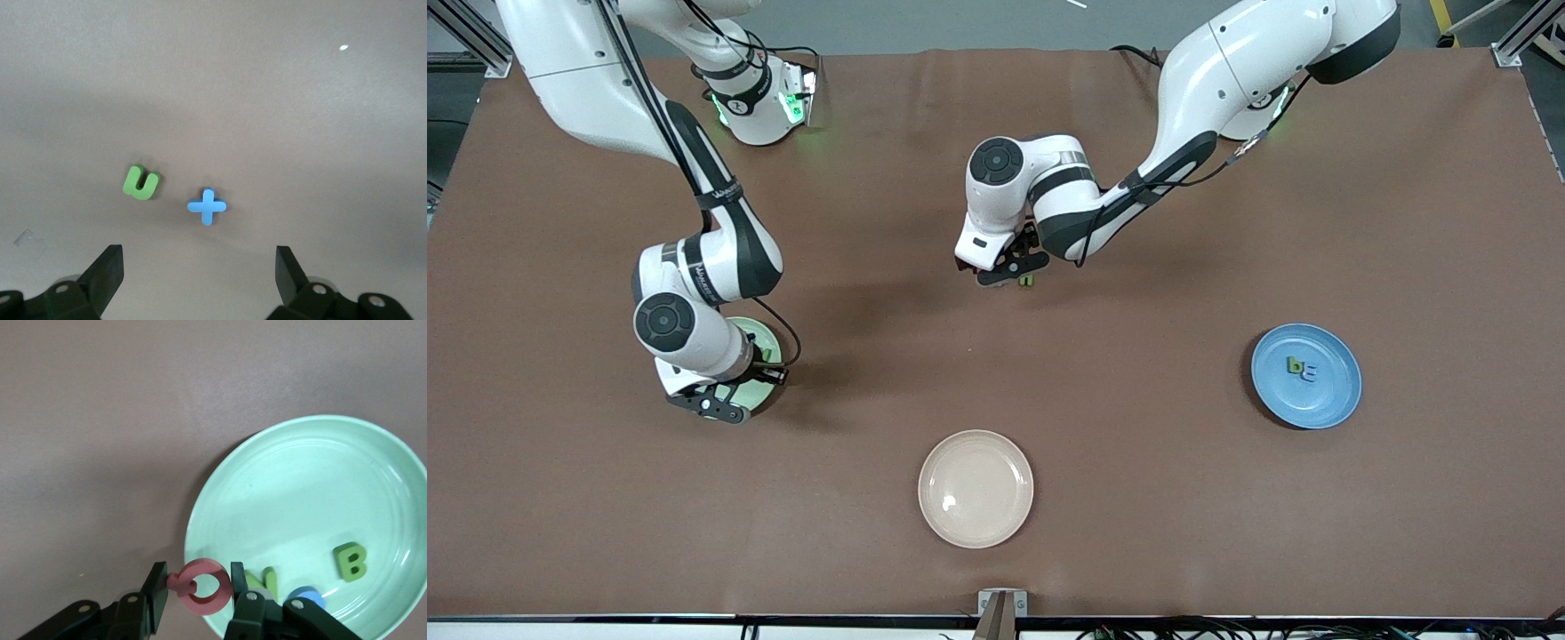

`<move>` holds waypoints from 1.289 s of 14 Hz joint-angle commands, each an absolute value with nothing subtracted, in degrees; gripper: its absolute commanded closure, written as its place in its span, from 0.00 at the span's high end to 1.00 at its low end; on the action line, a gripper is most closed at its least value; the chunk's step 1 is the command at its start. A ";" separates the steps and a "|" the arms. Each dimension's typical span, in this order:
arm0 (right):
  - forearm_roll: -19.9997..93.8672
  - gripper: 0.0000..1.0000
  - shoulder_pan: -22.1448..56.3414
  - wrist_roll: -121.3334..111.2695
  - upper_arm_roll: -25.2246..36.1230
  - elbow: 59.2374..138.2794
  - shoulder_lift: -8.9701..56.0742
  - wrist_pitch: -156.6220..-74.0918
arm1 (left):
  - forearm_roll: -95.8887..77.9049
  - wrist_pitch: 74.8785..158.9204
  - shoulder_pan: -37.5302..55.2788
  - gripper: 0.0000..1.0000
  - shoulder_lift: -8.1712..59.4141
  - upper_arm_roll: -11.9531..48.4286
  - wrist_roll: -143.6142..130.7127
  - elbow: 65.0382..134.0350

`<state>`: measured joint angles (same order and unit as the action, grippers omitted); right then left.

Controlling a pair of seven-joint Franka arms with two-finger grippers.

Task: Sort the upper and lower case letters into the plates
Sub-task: 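Carry the pink a to the green plate with the right gripper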

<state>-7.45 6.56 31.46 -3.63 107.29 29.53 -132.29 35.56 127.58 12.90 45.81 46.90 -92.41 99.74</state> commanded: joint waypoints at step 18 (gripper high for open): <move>1.32 0.01 -3.52 9.67 -5.01 111.71 31.20 -141.06 | 37.62 133.50 19.86 0.95 49.31 38.15 -92.64 96.86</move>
